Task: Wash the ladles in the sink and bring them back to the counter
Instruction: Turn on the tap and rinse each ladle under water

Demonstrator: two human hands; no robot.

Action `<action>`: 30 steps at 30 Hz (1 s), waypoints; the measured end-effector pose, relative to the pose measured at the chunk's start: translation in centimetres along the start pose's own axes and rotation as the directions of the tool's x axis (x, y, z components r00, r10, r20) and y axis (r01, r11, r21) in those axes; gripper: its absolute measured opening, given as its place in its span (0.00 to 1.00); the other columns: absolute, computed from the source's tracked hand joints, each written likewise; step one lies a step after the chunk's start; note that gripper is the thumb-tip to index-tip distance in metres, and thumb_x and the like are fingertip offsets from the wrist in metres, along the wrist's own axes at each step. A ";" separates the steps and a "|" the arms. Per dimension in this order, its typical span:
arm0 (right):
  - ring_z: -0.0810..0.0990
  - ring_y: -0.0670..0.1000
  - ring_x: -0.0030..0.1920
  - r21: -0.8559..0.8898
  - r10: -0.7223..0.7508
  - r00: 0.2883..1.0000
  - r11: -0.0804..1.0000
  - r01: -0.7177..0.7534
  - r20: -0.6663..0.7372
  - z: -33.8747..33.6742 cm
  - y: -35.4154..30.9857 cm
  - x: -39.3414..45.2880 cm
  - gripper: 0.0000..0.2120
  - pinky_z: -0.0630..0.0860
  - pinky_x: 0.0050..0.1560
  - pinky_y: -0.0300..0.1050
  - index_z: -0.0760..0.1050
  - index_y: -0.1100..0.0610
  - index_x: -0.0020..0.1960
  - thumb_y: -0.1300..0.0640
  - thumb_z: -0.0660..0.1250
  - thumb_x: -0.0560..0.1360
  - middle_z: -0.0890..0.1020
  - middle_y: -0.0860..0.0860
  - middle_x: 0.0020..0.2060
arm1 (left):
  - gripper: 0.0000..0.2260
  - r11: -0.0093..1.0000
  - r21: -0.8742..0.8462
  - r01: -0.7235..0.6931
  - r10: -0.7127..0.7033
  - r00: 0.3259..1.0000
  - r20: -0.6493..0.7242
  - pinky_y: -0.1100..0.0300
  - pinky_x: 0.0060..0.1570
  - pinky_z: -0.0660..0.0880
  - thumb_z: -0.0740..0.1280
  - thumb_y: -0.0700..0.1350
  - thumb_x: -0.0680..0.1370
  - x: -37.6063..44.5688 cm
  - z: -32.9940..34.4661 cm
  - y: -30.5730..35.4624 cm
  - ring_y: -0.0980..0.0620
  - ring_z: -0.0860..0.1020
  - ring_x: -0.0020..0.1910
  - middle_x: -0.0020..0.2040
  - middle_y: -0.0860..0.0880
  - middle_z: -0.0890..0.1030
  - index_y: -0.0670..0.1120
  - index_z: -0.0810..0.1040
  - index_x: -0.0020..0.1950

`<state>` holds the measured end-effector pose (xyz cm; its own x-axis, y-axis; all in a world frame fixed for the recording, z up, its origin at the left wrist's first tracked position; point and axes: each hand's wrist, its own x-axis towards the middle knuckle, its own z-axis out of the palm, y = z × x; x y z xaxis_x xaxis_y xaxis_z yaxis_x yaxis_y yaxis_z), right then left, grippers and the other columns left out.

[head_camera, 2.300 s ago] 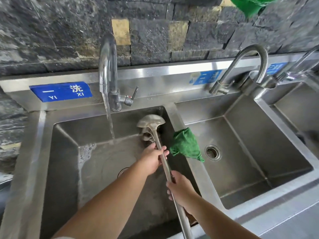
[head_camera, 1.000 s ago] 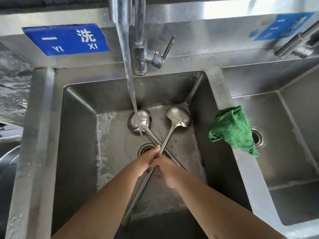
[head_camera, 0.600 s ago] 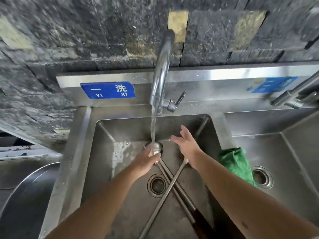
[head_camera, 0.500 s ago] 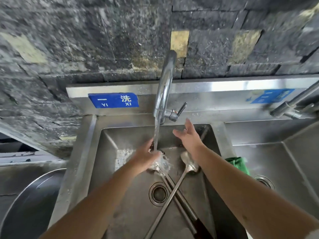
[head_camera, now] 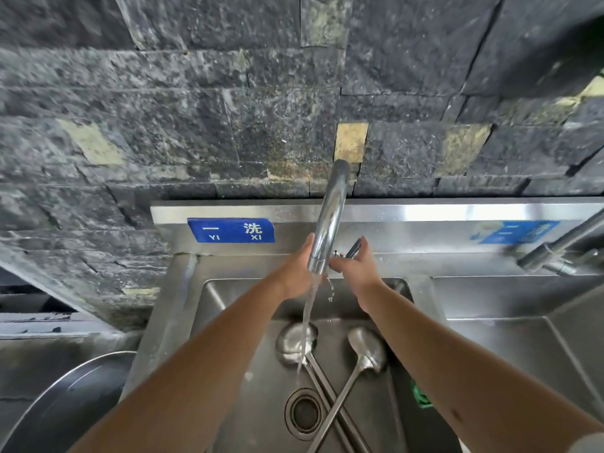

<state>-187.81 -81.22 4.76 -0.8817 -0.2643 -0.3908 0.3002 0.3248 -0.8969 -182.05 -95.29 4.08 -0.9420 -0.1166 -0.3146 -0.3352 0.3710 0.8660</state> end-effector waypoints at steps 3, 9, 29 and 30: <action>0.65 0.60 0.73 -0.056 -0.008 1.000 0.998 0.007 -0.015 -0.2 0.1 0.5 0.48 0.65 0.70 0.60 0.45 0.50 0.80 0.55 0.73 0.71 0.60 0.56 0.77 | 0.36 0.993 0.103 0.065 -0.068 0.997 0.033 0.44 0.68 0.70 0.72 0.50 0.71 1.0 -0.7 -0.8 0.43 0.70 0.71 0.74 0.45 0.69 0.47 0.62 0.77; 0.62 0.59 0.75 -0.120 -0.064 0.997 0.991 0.058 -0.048 0.6 0.6 0.7 0.44 0.65 0.71 0.56 0.44 0.50 0.80 0.54 0.69 0.74 0.59 0.54 0.78 | 0.41 0.967 0.239 0.093 -0.111 0.992 0.064 0.44 0.63 0.74 0.69 0.66 0.63 2.5 -1.6 -1.8 0.46 0.76 0.64 0.70 0.45 0.74 0.52 0.66 0.73; 0.65 0.60 0.73 -0.590 -0.047 0.981 0.793 0.152 0.190 -2.8 -0.1 0.6 0.49 0.67 0.67 0.56 0.39 0.44 0.79 0.42 0.70 0.73 0.60 0.55 0.77 | 0.27 0.911 0.356 0.206 -0.224 0.975 0.010 0.44 0.57 0.79 0.64 0.38 0.80 -1.2 -2.1 2.7 0.42 0.78 0.57 0.56 0.46 0.76 0.44 0.59 0.78; 0.65 0.60 0.73 -0.585 -0.044 0.980 0.796 0.153 0.196 -2.9 -0.2 0.5 0.48 0.68 0.65 0.54 0.39 0.45 0.79 0.43 0.70 0.73 0.60 0.55 0.77 | 0.28 0.913 0.355 0.200 -0.219 0.976 0.013 0.43 0.57 0.78 0.64 0.37 0.80 -1.3 -2.1 2.9 0.42 0.78 0.56 0.62 0.42 0.76 0.44 0.58 0.78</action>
<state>-189.41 -78.82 5.37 -0.8055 -0.4517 -0.3836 -0.1092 0.7494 -0.6531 -181.81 -95.98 7.86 -0.8457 -0.1828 -0.5013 -0.4888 0.6424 0.5903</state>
